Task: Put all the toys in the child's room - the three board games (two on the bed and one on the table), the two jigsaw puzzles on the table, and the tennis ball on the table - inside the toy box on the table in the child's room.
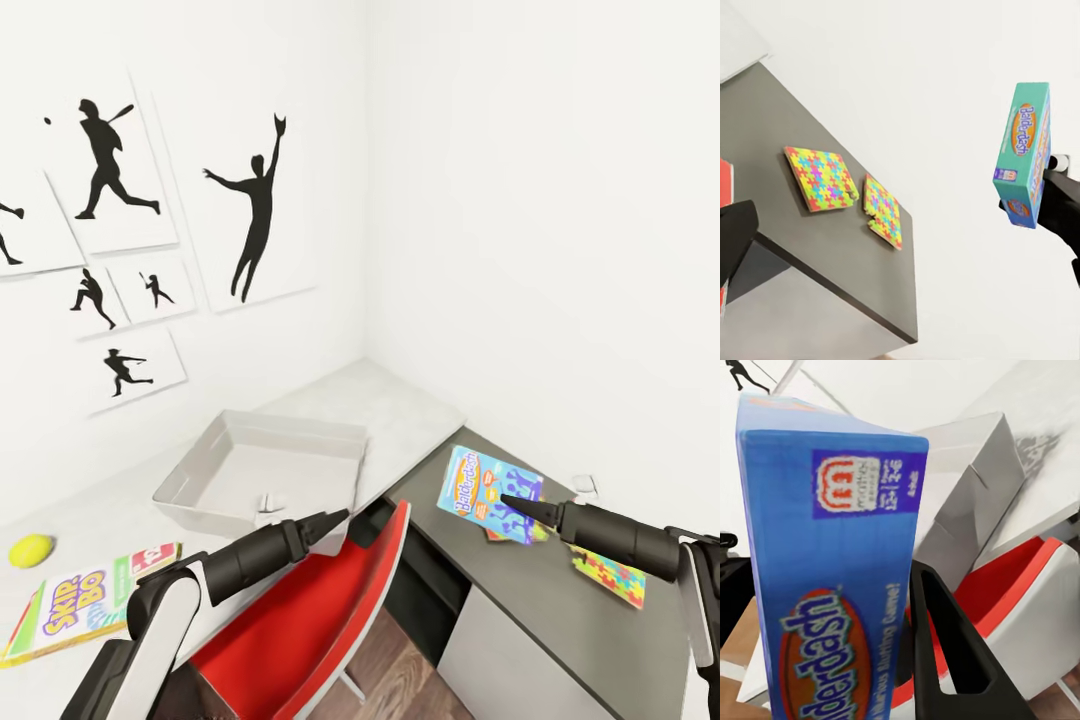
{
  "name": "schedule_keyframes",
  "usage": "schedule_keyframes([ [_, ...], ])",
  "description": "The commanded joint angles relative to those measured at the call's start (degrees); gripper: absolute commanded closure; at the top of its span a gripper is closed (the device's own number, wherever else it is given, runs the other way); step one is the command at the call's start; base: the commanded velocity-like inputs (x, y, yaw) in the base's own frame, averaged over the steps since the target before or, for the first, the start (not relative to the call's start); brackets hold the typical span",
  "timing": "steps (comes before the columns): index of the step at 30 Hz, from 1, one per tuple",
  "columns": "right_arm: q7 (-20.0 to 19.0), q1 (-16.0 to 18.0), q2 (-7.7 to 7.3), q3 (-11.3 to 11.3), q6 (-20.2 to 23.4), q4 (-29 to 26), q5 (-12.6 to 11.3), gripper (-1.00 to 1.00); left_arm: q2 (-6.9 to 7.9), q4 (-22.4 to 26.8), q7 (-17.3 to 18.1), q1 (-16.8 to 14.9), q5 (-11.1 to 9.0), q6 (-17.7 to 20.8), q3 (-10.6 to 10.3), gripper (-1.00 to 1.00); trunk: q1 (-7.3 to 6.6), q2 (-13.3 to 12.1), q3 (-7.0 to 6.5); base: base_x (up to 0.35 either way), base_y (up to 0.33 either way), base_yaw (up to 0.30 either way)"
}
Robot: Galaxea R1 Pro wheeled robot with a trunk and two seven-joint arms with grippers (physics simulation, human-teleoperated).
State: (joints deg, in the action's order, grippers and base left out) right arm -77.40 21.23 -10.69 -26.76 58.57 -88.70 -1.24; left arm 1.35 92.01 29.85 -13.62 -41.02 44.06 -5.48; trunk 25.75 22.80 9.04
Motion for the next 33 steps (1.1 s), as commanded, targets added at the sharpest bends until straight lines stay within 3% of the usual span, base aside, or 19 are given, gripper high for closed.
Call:
schedule_keyframes([
  [1, -0.23, 0.04, -0.05, -0.04, 0.81, -0.02, -0.22, 1.0, 0.01, 0.01, -0.01, -0.07, -0.29, 0.33, -0.13, -1.0, 0.03, 0.12, 0.09, 0.0, 0.0, 0.194],
  [16, -0.61, 0.04, -0.36, -0.33, 0.84, -0.19, -0.42, 1.0, -0.02, 0.01, -0.05, -0.11, -0.27, 0.24, -1.75, -1.0, 0.03, 0.12, -0.22, 0.0, 0.0, 0.251],
  [33, -0.6, 0.04, -0.54, -0.39, 1.08, -0.48, -0.45, 1.0, 0.01, 0.01, 0.02, -0.38, -0.14, 0.32, -1.67, -1.0, 0.03, 0.12, -0.25, 0.0, 0.0, 0.283],
])
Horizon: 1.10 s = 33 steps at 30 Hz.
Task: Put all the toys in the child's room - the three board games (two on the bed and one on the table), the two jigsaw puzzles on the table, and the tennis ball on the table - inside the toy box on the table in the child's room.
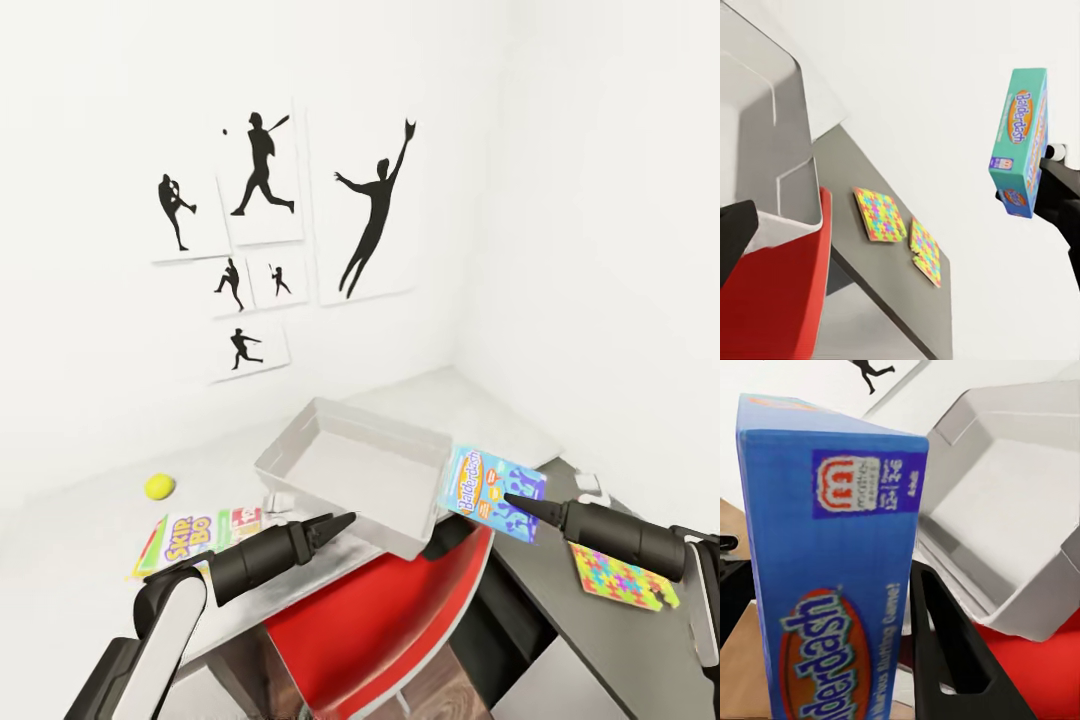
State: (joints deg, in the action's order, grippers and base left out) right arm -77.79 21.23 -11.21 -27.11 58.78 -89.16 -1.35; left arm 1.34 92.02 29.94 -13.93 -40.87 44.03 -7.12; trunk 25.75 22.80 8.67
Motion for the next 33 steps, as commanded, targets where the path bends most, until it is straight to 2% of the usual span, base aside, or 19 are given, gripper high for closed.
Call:
schedule_keyframes([
  [1, -0.2, 0.04, -0.02, -0.05, 0.91, -0.03, -0.33, 1.0, 0.03, 0.01, -0.06, -0.06, -0.29, 0.37, 0.03, -1.0, 0.03, 0.12, 0.12, 0.0, 0.0, 0.288],
  [13, 0.15, 0.18, -0.04, -0.05, 1.22, -0.03, -0.23, 1.0, 0.0, 0.01, -0.4, -0.05, -0.29, 0.56, 0.17, -1.0, 0.03, 0.12, 0.12, 0.0, 0.0, 0.289],
  [20, 1.16, 1.47, 0.23, -0.01, 1.22, 0.18, 0.13, 1.0, -0.03, 0.01, -0.44, -0.01, -0.41, 1.01, 0.5, -1.0, 0.03, 0.12, 0.12, 0.0, 0.0, 0.291],
  [21, 2.52, 2.81, 0.21, -0.01, 1.22, 0.49, 0.22, 1.0, -0.01, 0.01, -0.27, 0.09, -0.42, 1.09, 0.54, -1.0, 0.03, 0.12, 0.12, 0.0, 0.0, 0.237],
  [22, 5.37, 5.59, 0.64, 0.04, 1.22, 0.98, 0.27, 1.0, 0.0, 0.01, -0.16, 0.55, -0.43, 1.02, 0.54, -1.0, 0.03, 0.12, 0.12, 0.0, 0.0, 0.152],
  [23, 5.37, 5.59, 0.64, 0.04, 1.22, 0.98, 0.27, 1.0, 0.0, 0.01, -0.16, 0.55, -0.43, 1.02, 0.54, -1.0, 0.03, 0.12, 0.12, 0.0, 0.0, 0.152],
  [24, 8.9, 9.0, 1.55, 0.12, 1.22, 1.79, 0.31, 1.0, -0.01, -0.01, -0.12, 1.47, -0.43, 0.82, 0.51, -1.0, 0.03, 0.12, 0.12, 0.0, 0.0, 0.097],
  [25, 8.9, 9.0, 1.55, 0.12, 1.22, 1.79, 0.31, 1.0, -0.01, -0.01, -0.12, 1.47, -0.43, 0.82, 0.51, -1.0, 0.03, 0.12, 0.12, 0.0, 0.0, 0.097],
  [26, 10.68, 10.76, 2.18, 0.16, 1.22, 2.61, 0.34, 1.0, -0.01, -0.02, -0.13, 1.96, -0.44, 0.75, 0.5, -1.0, 0.03, 0.12, 0.12, 0.0, 0.0, 0.078],
  [29, 15.84, 16.09, 4.36, 0.29, 1.22, 7.22, 0.41, 1.0, -0.02, -0.01, -0.07, 3.14, -0.48, 0.6, 0.47, -1.0, 0.03, 0.12, 0.12, 0.0, 0.0, 0.051],
  [30, 15.84, 16.09, 4.36, 0.29, 1.22, 7.22, 0.41, 1.0, -0.02, -0.01, -0.07, 3.14, -0.48, 0.6, 0.47, -1.0, 0.03, 0.12, 0.12, 0.0, 0.0, 0.04],
  [33, 19.6, 21.18, 5.95, 0.43, 1.22, 13.75, 0.44, 1.0, -0.02, 0.0, 0.03, 4.31, -0.51, 0.46, 0.45, -1.0, 0.03, 0.12, 0.12, 0.0, 0.0, 0.026],
])
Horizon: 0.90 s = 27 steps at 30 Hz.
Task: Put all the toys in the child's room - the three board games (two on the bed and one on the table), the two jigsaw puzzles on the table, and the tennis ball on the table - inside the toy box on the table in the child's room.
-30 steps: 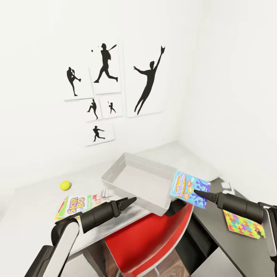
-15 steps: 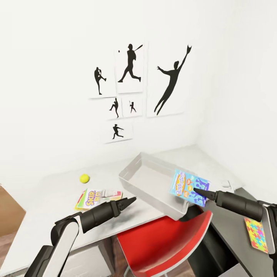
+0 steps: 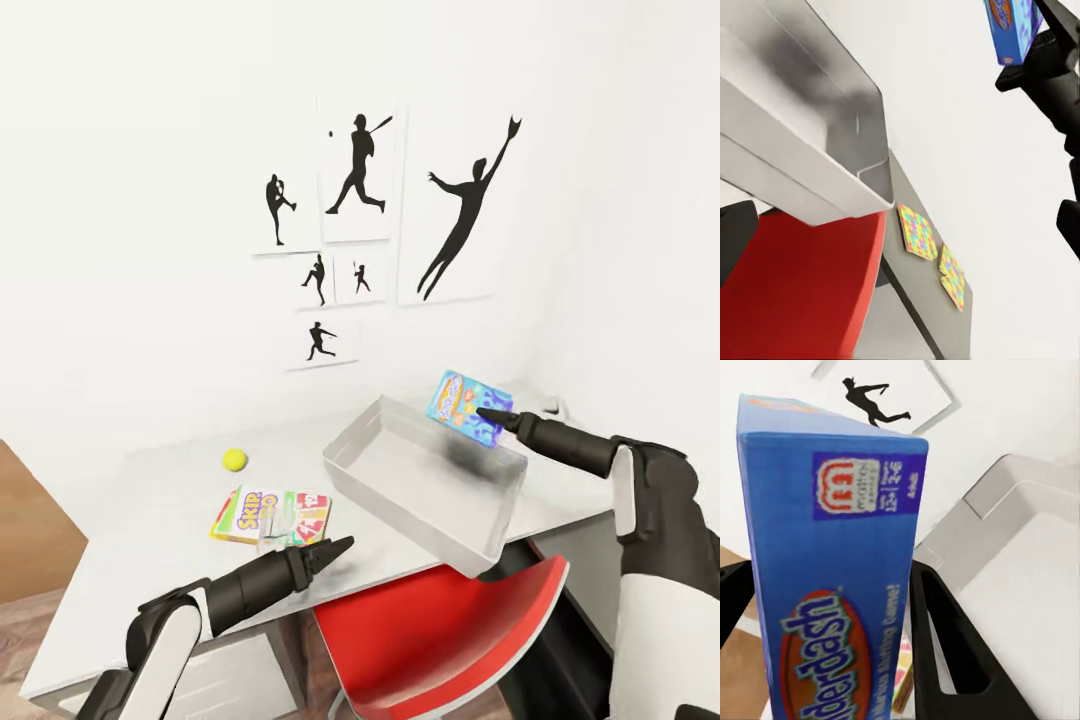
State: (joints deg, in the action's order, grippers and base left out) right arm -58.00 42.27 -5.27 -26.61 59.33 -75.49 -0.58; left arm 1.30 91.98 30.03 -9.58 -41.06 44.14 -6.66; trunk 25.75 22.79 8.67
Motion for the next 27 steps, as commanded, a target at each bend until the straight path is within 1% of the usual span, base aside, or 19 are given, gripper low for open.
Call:
schedule_keyframes([
  [1, -0.19, 0.14, 0.02, -0.07, 0.67, 0.08, -0.33, 1.0, 0.03, 0.04, -0.07, -0.03, -0.32, 0.35, 0.0, -1.0, 0.03, 0.13, 0.12, 0.0, 0.0, 0.02],
  [4, 1.98, 4.75, 0.94, 0.47, 0.67, 6.94, -0.27, 1.0, 0.04, 0.04, 0.5, 1.53, -0.31, 0.23, 0.02, -1.0, 0.03, 0.13, 0.12, 0.0, 0.0, 0.013],
  [5, 1.98, 4.75, 0.94, 0.47, 0.67, 6.94, -0.27, 1.0, 0.04, 0.04, 0.5, 1.53, -0.31, 0.23, 0.02, -1.0, 0.03, 0.13, 0.12, 0.0, 0.0, 0.01],
  [8, 3.61, 8.88, 1.79, 1.76, 0.67, 13.22, -0.24, 1.0, 0.12, 0.04, 1.69, 2.63, -0.28, 0.17, 0.22, -1.0, 0.03, 0.13, 0.12, 0.0, 0.0, 0.007],
  [9, 3.61, 8.88, 1.79, 1.76, 0.67, 13.22, -0.24, 1.0, 0.12, 0.04, 1.69, 2.63, -0.28, 0.17, 0.22, -1.0, 0.03, 0.13, 0.12, 0.0, 0.0, 0.005],
  [12, 5.9, 12.03, 2.96, 3.02, 0.67, 18.88, -0.26, 1.0, 0.17, 0.04, 2.97, 3.19, -0.27, 0.16, 0.76, -1.0, 0.03, 0.13, 0.12, 0.0, 0.0, 0.003],
  [13, 5.9, 12.03, 2.96, 3.02, 0.67, 18.88, -0.26, 1.0, 0.17, 0.04, 2.97, 3.19, -0.27, 0.16, 0.76, -1.0, 0.03, 0.13, 0.12, 0.0, 0.0, 0.003],
  [16, 9.0, 13.89, 4.61, 3.72, 0.67, 23.02, -0.27, 1.0, 0.17, 0.0, 3.72, 3.48, -0.26, 0.16, 1.14, -1.0, 0.03, 0.13, 0.12, 0.0, 0.0, 0.002],
  [17, 9.0, 13.89, 4.61, 3.72, 0.67, 23.02, -0.27, 1.0, 0.17, 0.0, 3.72, 3.48, -0.26, 0.16, 1.14, -1.0, 0.03, 0.13, 0.12, 0.0, 0.0, 0.001],
  [21, 13.62, 15.0, 7.57, 4.22, 0.67, 25.8, -0.32, 1.0, 0.17, -0.03, 4.11, 3.66, -0.22, 0.16, 1.39, -1.0, 0.03, 0.13, 0.12, 0.0, 0.0, 0.0],
  [22, 13.62, 15.0, 7.57, 4.22, 0.67, 25.8, -0.32, 1.0, 0.17, -0.03, 4.11, 3.66, -0.22, 0.16, 1.39, -1.0, 0.03, 0.13, 0.12, 0.0, 0.0, 0.0],
  [25, 16.15, 15.27, 9.13, 4.41, 0.67, 26.86, -0.35, 1.0, 0.14, -0.08, 4.14, 3.72, -0.14, 0.16, 1.47, -1.0, 0.03, 0.13, 0.12, 0.0, 0.0, 0.0],
  [26, 16.15, 15.27, 9.13, 4.41, 0.67, 26.86, -0.35, 1.0, 0.14, -0.08, 4.14, 3.72, -0.14, 0.16, 1.47, -1.0, 0.03, 0.13, 0.12, 0.0, 0.0, 0.0],
  [27, 16.7, 15.26, 9.46, 4.46, 0.67, 27.1, -0.36, 1.0, 0.14, -0.09, 4.13, 3.73, -0.11, 0.16, 1.49, -1.0, 0.03, 0.13, 0.12, 0.0, 0.0, 0.0],
])
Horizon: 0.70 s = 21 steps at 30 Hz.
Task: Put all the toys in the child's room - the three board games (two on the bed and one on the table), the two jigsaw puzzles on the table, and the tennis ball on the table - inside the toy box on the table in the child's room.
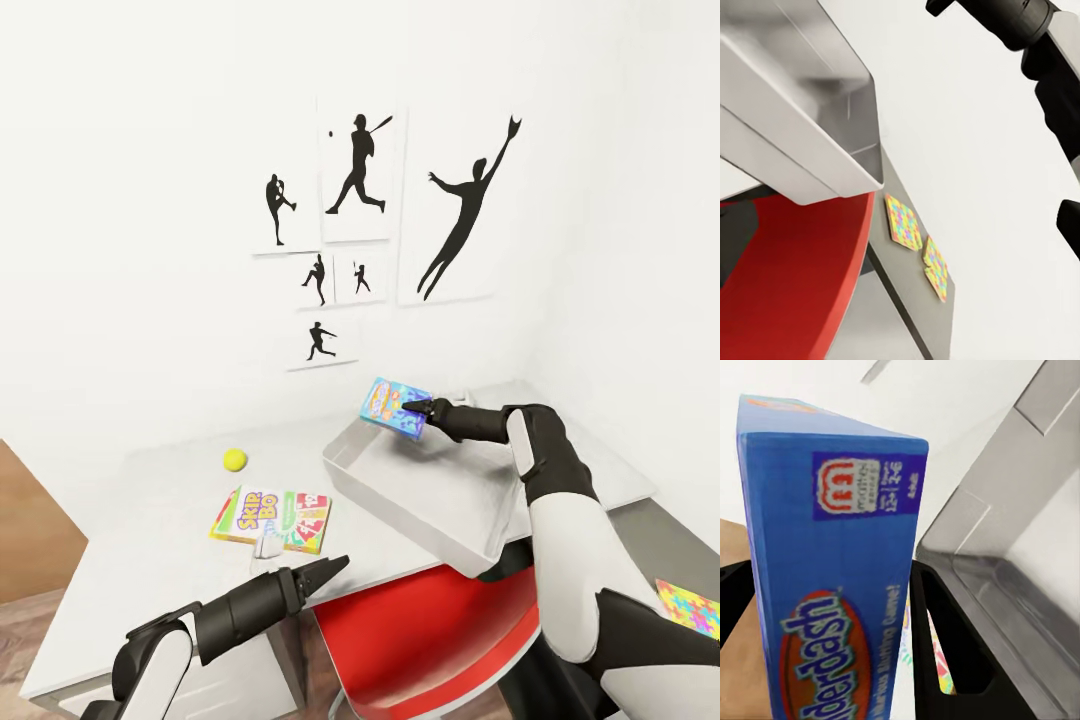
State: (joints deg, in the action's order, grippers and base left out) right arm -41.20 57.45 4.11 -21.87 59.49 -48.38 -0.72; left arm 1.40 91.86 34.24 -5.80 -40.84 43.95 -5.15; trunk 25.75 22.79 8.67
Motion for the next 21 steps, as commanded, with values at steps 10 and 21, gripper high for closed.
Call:
schedule_keyframes([
  [10, 1.9, -0.37, 1.12, -0.34, 0.51, 0.87, -0.54, 1.0, -0.06, -0.12, -0.29, 0.0, 0.08, 0.35, -0.07, -1.0, 0.04, 0.12, 0.12, 0.0, 0.0, 0.0],
  [21, 2.55, -0.58, 0.54, -0.88, 0.51, 3.61, -0.64, 1.0, -0.08, -0.17, -0.55, -0.06, 0.35, 0.35, -0.12, -1.0, 0.04, 0.12, 0.14, 0.0, 0.0, 0.0],
])
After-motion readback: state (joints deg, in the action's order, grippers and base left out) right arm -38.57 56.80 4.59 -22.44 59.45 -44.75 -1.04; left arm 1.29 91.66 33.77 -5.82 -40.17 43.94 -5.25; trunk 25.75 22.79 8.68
